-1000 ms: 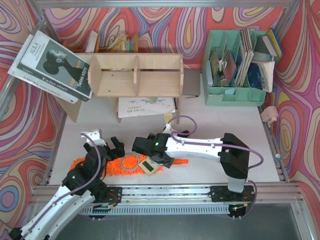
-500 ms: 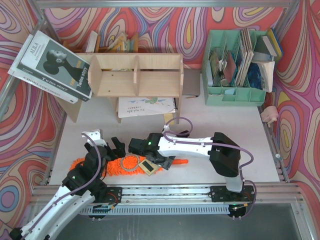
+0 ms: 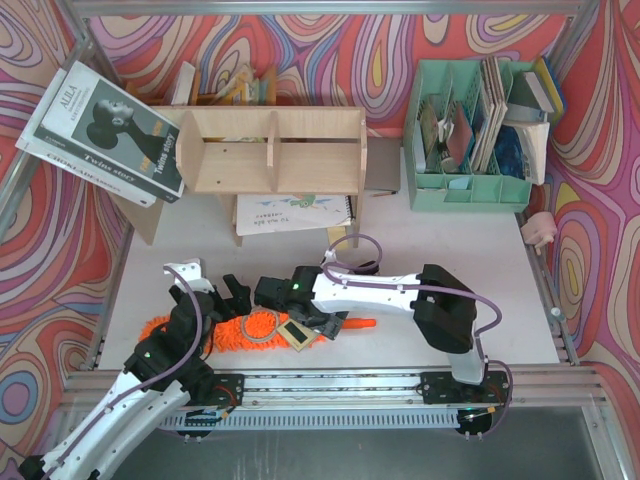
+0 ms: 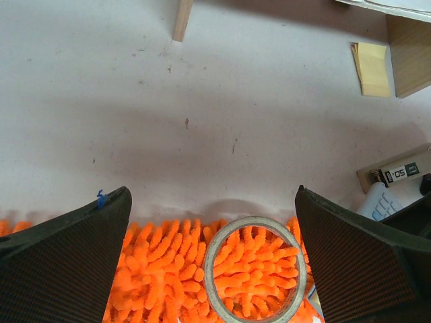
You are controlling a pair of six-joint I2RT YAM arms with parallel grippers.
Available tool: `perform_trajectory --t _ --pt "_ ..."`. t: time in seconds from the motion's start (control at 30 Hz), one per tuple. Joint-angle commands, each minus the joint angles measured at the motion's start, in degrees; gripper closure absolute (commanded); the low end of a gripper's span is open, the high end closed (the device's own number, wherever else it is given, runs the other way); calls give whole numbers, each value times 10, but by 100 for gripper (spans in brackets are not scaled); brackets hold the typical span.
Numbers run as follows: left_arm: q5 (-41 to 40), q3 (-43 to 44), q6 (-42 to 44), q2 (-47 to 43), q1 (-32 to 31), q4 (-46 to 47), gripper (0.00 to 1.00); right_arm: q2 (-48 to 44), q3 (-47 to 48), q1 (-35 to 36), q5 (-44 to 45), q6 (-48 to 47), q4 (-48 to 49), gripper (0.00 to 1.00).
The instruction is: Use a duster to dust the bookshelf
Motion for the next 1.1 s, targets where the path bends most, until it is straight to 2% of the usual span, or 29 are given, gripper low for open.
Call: perform_trajectory --t 0.0,0.4,0.8,1.07 --pt "4 -12 8 -7 -1 11 2 19 20 3 12 12 -29 1" --pt "4 -12 10 -7 -1 12 2 37 30 1 9 8 -30 1" --pt "4 -12 8 -6 -1 13 2 38 20 0 1 11 -25 10" --pt "3 -12 8 -6 -1 11 2 24 -4 1 2 6 -1 13"
